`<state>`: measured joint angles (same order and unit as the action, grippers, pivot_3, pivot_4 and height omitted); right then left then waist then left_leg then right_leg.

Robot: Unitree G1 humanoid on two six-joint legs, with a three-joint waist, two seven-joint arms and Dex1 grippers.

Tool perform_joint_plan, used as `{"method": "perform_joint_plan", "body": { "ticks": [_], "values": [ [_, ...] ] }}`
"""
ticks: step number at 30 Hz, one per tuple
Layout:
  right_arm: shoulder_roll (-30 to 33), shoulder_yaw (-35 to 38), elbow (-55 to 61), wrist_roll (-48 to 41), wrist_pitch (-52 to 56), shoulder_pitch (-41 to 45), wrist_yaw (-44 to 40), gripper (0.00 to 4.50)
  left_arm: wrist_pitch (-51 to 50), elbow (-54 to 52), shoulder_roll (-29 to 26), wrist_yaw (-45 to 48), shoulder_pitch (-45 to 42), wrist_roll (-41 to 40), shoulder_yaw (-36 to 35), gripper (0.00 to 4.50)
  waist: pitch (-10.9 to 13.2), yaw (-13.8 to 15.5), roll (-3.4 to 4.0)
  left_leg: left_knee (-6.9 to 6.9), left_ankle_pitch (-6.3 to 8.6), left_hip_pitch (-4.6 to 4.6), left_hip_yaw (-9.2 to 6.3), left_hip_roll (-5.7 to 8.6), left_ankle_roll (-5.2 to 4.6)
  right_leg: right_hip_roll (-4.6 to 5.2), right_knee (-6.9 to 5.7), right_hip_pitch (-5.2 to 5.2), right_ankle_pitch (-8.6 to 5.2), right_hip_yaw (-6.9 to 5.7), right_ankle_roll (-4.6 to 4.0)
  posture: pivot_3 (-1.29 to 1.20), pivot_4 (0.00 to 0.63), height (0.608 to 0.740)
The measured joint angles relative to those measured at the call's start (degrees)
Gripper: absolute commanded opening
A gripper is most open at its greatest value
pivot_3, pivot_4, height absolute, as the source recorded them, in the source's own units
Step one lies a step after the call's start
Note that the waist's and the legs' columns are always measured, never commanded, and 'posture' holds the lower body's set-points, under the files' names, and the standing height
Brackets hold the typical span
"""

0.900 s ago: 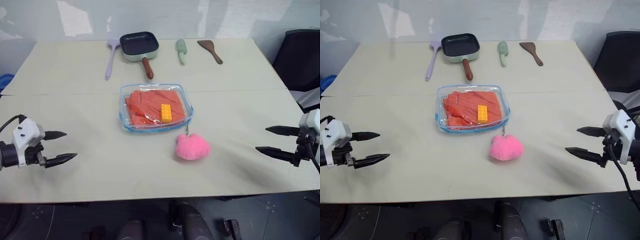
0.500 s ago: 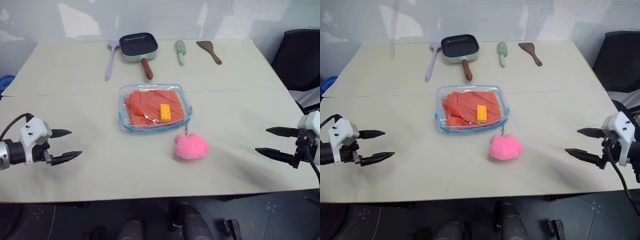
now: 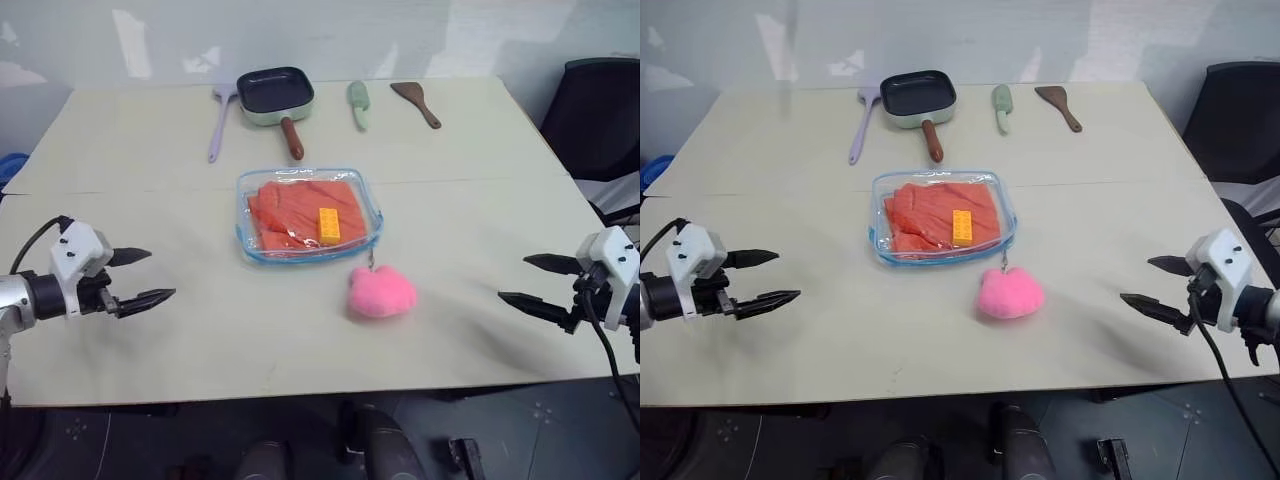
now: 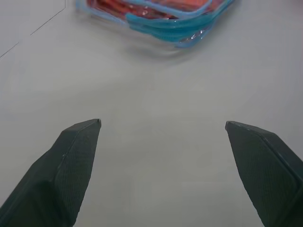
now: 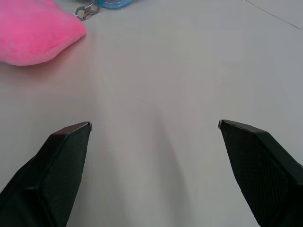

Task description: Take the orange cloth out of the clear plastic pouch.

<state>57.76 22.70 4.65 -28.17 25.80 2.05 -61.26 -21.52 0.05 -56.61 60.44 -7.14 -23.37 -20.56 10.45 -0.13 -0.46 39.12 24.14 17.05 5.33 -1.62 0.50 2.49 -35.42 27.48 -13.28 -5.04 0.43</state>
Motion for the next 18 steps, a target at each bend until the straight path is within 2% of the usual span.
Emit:
{"method": "perform_joint_plan", "body": {
  "ticks": [4,8,9,13,18],
  "values": [
    [-1.3,-0.2,2.3,-0.7,3.1,1.5,2.4,4.50,-3.5,-2.3,1.0,-0.3,-0.3,-2.8,-0.1,4.47,0.0,0.0,-0.01,0.04,-0.09,-0.05,0.06,0.03,0.11,-0.03,-0.11,0.00,0.03,0.13,-0.04,0.00,0.150,0.740],
    [-5.8,-3.0,9.3,-3.8,9.2,5.9,8.5,4.50,-8.6,-7.8,2.3,-1.0,-3.1,-6.9,0.5,4.47,0.0,0.0,-0.03,0.04,-0.16,-0.08,0.02,0.01,0.23,-0.10,-0.17,0.01,0.06,0.19,-0.10,0.00,0.150,0.740],
    [-8.1,-4.7,10.9,-3.8,10.0,7.7,10.7,4.50,-10.1,-9.1,2.9,-1.6,-4.4,-8.2,0.7,4.47,0.0,0.0,-0.06,0.04,-0.18,-0.08,0.02,0.00,0.25,-0.11,-0.17,0.00,0.06,0.20,-0.11,0.00,0.150,0.740],
    [-23.8,-14.3,12.9,-2.2,14.8,19.8,24.7,4.50,-14.7,-13.6,4.4,-2.4,-10.2,-12.5,4.1,4.47,-0.1,-0.8,-0.17,0.07,-0.28,-0.10,0.11,0.02,0.43,-0.16,-0.31,0.07,0.10,0.34,-0.19,0.00,0.150,0.740],
    [-38.8,-22.6,9.2,0.7,20.2,30.5,37.0,4.50,-14.6,-12.8,4.2,-1.2,-14.6,-11.5,9.0,4.47,-0.1,-1.5,-0.16,0.13,-0.38,-0.03,0.02,-0.01,0.51,-0.20,-0.51,0.28,0.08,0.24,-0.25,0.00,0.150,0.740]
  ]
}}
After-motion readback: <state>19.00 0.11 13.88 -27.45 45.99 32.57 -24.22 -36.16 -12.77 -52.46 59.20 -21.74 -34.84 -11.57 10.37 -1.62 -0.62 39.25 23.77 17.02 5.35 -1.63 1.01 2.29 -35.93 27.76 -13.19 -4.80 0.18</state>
